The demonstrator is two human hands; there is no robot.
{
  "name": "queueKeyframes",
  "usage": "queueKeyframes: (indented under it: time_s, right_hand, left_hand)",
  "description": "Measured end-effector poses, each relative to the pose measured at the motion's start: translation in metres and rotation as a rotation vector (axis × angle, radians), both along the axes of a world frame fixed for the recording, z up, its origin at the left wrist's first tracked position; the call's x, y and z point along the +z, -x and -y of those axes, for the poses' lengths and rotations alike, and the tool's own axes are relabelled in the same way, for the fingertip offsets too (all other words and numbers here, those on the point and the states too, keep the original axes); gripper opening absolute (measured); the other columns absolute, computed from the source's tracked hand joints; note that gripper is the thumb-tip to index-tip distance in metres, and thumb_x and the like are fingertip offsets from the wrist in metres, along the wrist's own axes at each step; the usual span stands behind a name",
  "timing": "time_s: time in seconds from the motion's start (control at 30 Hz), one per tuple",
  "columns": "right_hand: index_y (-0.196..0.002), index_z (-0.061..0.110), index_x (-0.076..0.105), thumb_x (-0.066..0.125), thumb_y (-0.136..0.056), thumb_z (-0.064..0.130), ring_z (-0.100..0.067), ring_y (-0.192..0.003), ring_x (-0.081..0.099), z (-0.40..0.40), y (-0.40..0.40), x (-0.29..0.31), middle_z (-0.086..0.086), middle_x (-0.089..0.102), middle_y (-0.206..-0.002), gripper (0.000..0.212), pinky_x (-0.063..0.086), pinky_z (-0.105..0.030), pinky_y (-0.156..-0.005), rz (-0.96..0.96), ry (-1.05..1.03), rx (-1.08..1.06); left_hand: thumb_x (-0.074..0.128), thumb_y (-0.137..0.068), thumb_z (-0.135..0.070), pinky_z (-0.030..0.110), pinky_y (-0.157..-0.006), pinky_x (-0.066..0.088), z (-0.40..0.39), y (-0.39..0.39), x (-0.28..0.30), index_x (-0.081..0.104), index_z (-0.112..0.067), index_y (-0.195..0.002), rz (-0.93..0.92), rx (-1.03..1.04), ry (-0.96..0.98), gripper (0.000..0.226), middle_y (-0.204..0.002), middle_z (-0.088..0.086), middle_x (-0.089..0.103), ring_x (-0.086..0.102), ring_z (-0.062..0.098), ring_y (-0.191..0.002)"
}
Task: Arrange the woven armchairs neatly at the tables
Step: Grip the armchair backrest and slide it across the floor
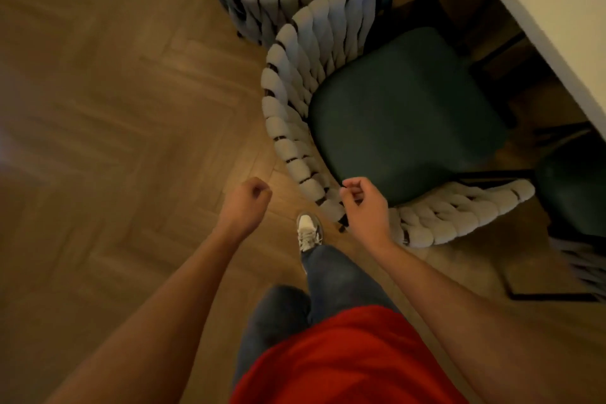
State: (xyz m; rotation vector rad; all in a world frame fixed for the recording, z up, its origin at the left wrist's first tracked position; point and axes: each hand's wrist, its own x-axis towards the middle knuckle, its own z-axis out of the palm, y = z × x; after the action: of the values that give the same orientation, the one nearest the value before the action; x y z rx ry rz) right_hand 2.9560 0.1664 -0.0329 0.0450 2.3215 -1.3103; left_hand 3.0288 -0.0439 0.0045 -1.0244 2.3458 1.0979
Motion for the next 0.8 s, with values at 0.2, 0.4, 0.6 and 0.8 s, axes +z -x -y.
queueKeyframes:
  time_s: [0.2,0.4,0.6,0.8]
  right_hand:
    - [-0.107,0.019,0.062,0.060,-0.097,0.023,-0.002,-0.087,0.060,0.026,0.029,0.003,0.007,0.065,-0.096,0.012,0.046,-0.012,-0.073,0.051,-0.026,-0.178]
    - [-0.109,0.025,0.060,0.059,-0.097,0.025,0.000,-0.087,0.058,0.039,0.028,-0.007,0.012,0.061,-0.096,0.012,0.044,-0.013,-0.072,0.108,-0.163,-0.335]
    - [-0.122,0.023,0.057,0.059,-0.094,0.021,-0.014,-0.095,0.059,0.064,-0.005,-0.014,0.003,0.062,-0.108,0.027,0.047,-0.025,-0.074,0.193,-0.400,-0.517]
    - [-0.126,0.017,0.058,0.063,-0.091,0.020,-0.025,-0.125,0.041,0.109,-0.020,0.000,-0.005,0.053,-0.127,0.036,0.033,-0.044,-0.107,0.116,-0.617,-0.812]
  left_hand:
    - [0.052,-0.097,-0.023,0.023,-0.063,0.042,0.055,0.074,-0.012,0.066,-0.017,-0.103,0.058,-0.114,-0.066,0.016,-0.096,0.003,0.068,0.063,0.019,-0.086]
    - [0.052,-0.097,-0.043,0.048,-0.087,0.055,0.102,0.143,-0.038,0.055,-0.017,-0.126,0.107,-0.078,-0.117,0.039,-0.104,0.008,0.067,0.067,0.027,-0.094]
    - [0.054,-0.098,-0.047,0.046,-0.080,0.059,0.127,0.204,-0.055,0.048,-0.019,-0.135,0.205,-0.008,-0.325,0.047,-0.119,0.004,0.062,0.069,0.024,-0.093]
    - [0.062,-0.093,-0.047,0.046,-0.074,0.060,0.139,0.244,-0.062,0.045,-0.022,-0.139,0.258,-0.011,-0.408,0.055,-0.124,0.007,0.061,0.066,0.026,-0.100]
